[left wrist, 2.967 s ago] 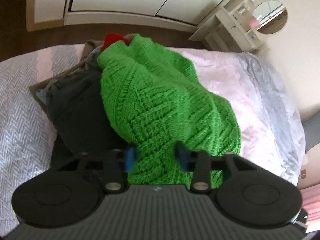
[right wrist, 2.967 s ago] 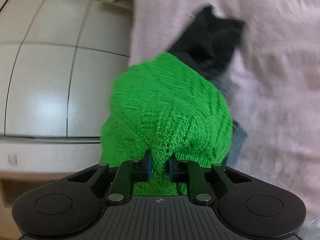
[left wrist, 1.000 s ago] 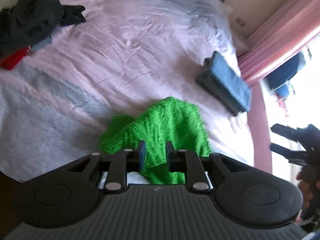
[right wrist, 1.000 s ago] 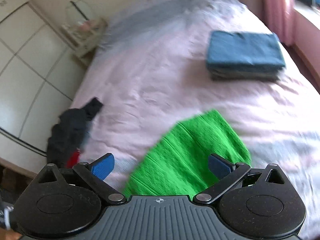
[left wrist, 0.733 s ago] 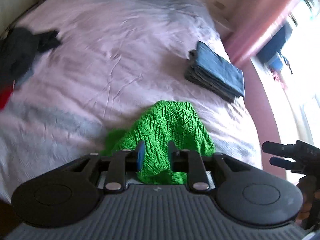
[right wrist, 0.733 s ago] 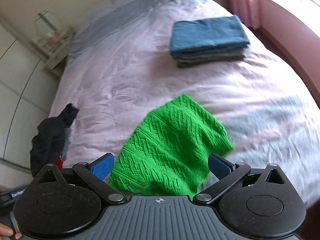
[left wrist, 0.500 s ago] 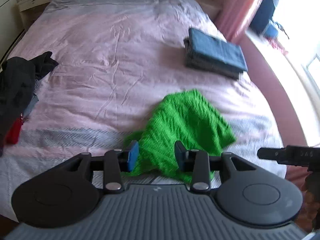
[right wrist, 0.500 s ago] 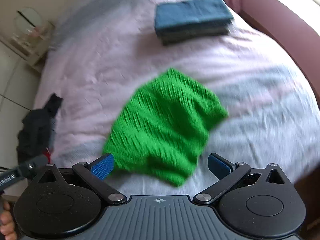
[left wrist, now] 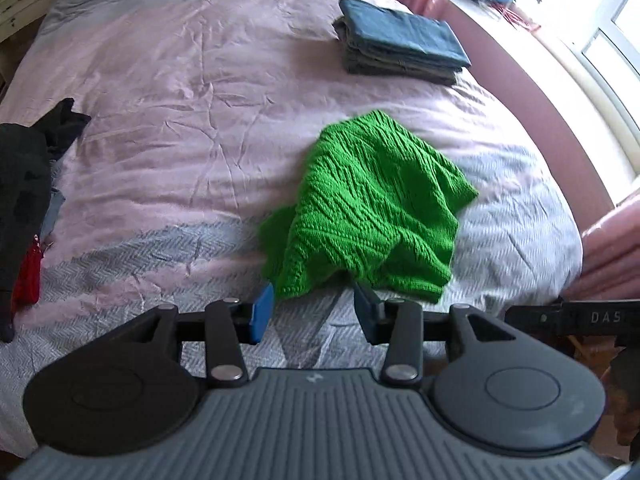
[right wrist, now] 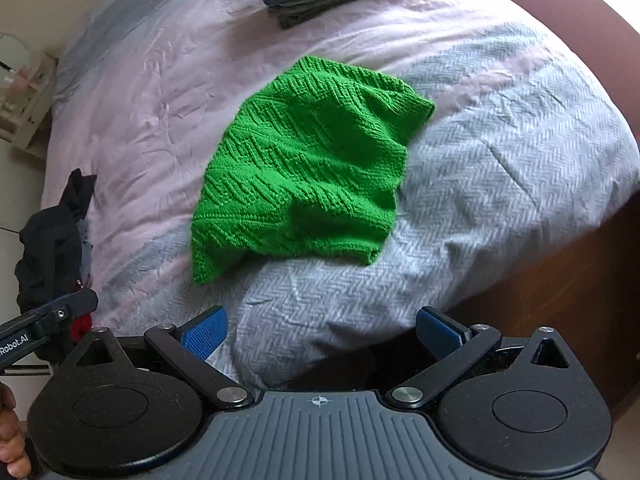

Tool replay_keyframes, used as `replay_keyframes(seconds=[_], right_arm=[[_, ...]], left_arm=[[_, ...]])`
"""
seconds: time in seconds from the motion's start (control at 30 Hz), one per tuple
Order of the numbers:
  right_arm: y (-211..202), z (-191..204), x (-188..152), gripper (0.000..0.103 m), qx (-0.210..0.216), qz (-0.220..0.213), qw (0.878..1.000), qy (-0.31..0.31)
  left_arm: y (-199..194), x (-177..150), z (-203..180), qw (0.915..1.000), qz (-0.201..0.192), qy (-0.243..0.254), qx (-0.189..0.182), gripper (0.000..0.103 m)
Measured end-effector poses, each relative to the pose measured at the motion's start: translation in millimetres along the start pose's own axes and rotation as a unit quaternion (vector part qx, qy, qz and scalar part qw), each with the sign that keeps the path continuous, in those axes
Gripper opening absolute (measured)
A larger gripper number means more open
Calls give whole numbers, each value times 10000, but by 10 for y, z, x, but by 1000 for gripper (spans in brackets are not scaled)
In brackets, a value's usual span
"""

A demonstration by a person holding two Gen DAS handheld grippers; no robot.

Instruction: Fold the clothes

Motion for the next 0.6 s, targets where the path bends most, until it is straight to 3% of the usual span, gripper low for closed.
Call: replay_keyframes(seconds=[0.3, 0.6], right_arm=[[-58, -159, 21, 103, -162, -47, 9998, 109], [-108, -511, 585, 103, -99, -15, 9998, -150]], left_arm=[[112, 23, -111, 9999, 81, 61, -84, 40], [268, 216, -380, 9997, 72, -243, 60, 41]])
Point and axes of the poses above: each gripper's, at about its wrist camera, not at the fingertips, and y roughly the way its jaws point, z to its left, x to its top, the point moved 4 cm from there along y, roughly the way its jaws point, and after that the axes turned 7 degrees about z, right-handed, at the moved point
